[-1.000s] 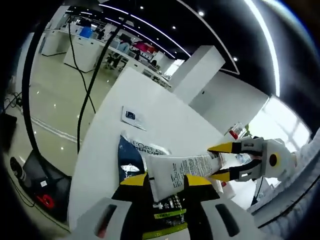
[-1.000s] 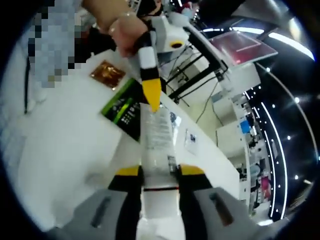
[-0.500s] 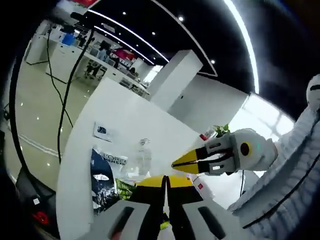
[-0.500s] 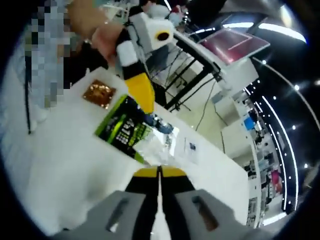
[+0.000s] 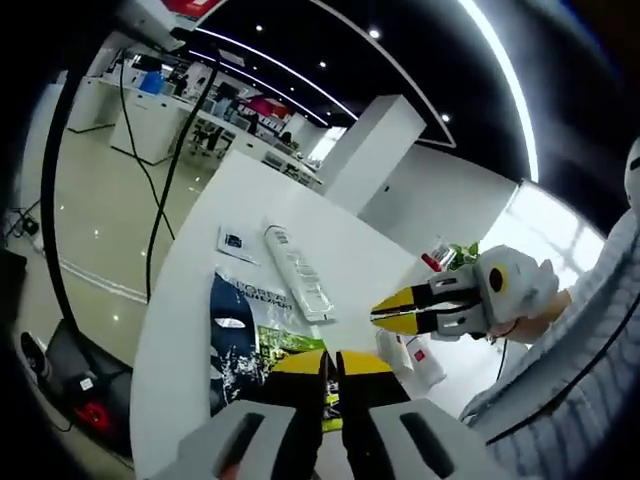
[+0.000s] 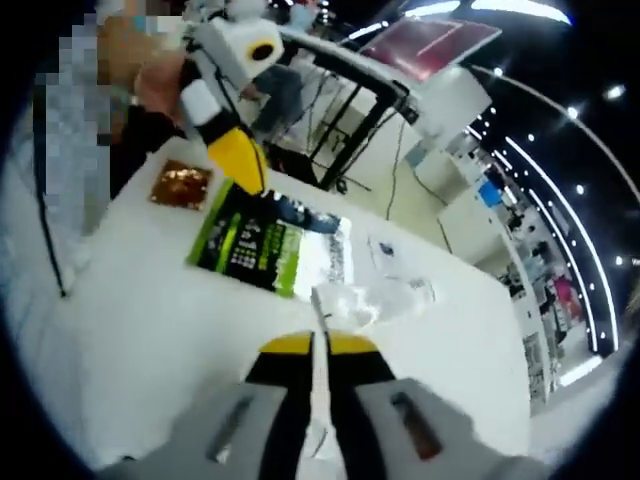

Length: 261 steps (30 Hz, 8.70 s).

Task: Arrange the skincare products in the storage area until every visible bottle or jar stands upright without overlapping.

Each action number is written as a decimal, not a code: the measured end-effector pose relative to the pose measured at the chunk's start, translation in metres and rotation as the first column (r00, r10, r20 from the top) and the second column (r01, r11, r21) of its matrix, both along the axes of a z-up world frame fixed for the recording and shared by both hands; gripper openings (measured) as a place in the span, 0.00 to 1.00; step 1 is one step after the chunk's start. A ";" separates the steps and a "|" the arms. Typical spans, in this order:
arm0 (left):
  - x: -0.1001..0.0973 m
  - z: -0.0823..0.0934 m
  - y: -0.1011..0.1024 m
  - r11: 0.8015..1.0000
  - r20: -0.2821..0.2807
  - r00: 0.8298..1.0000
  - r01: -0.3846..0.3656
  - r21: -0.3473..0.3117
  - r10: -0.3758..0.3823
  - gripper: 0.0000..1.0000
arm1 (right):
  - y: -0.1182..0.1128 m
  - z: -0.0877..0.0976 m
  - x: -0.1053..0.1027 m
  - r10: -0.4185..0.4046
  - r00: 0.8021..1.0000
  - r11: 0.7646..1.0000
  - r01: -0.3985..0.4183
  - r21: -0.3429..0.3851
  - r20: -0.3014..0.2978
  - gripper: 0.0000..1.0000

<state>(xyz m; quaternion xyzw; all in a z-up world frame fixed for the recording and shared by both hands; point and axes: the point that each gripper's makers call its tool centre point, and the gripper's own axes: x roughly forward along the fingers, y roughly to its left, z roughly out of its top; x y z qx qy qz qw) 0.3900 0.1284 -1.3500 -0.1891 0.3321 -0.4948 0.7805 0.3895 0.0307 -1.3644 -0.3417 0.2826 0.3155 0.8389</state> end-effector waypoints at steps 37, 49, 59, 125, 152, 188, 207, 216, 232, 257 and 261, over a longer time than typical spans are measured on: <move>0.051 -0.047 -0.075 0.967 0.014 1.000 -0.003 0.253 0.000 0.15 | -0.020 -0.028 0.061 -0.345 0.862 0.758 0.489 0.431 -0.371 0.18; 0.049 -0.045 -0.076 0.971 -0.023 1.000 0.021 0.240 -0.015 0.13 | -0.020 -0.021 0.055 -0.326 0.865 0.751 0.482 0.452 -0.380 0.15; 0.037 -0.036 -0.072 0.979 -0.044 0.999 0.029 0.201 -0.020 0.12 | -0.016 -0.015 0.038 -0.312 0.872 0.771 0.465 0.436 -0.378 0.14; -0.026 -0.024 -0.022 0.933 0.347 0.902 0.138 0.332 -0.258 0.22 | -0.015 0.042 0.031 -0.198 0.974 0.900 0.226 0.374 -0.113 0.23; -0.053 -0.041 -0.007 0.940 0.227 0.955 0.114 0.322 -0.193 0.21 | -0.007 0.044 0.072 0.425 0.873 0.885 -0.456 -0.094 -0.240 0.40; -0.078 -0.052 -0.013 0.953 0.083 0.983 0.135 0.270 -0.163 0.19 | -0.015 -0.037 0.022 0.657 0.535 0.362 -0.842 -0.401 -0.530 0.30; -0.073 -0.041 -0.018 0.998 -0.258 0.965 0.060 0.028 -0.051 0.21 | -0.019 -0.038 0.014 0.612 0.661 0.504 -0.750 -0.429 -0.436 0.28; -0.069 -0.028 -0.035 0.998 -0.323 0.946 0.016 -0.063 -0.036 0.31 | -0.017 -0.036 0.010 0.569 0.725 0.602 -0.688 -0.405 -0.387 0.28; -0.054 -0.013 -0.024 0.999 -0.372 0.928 0.013 -0.031 -0.024 0.10 | -0.012 -0.030 0.006 0.427 0.886 0.793 -0.462 -0.396 -0.179 0.29; -0.020 0.044 -0.042 0.993 -0.156 0.987 0.064 0.099 -0.048 0.10 | -0.019 -0.011 0.016 0.083 0.996 0.994 -0.081 -0.071 0.024 0.29; -0.014 0.056 -0.048 0.992 -0.120 0.991 0.068 0.103 -0.055 0.11 | -0.021 -0.008 0.017 0.030 0.999 0.999 -0.030 -0.016 0.036 0.29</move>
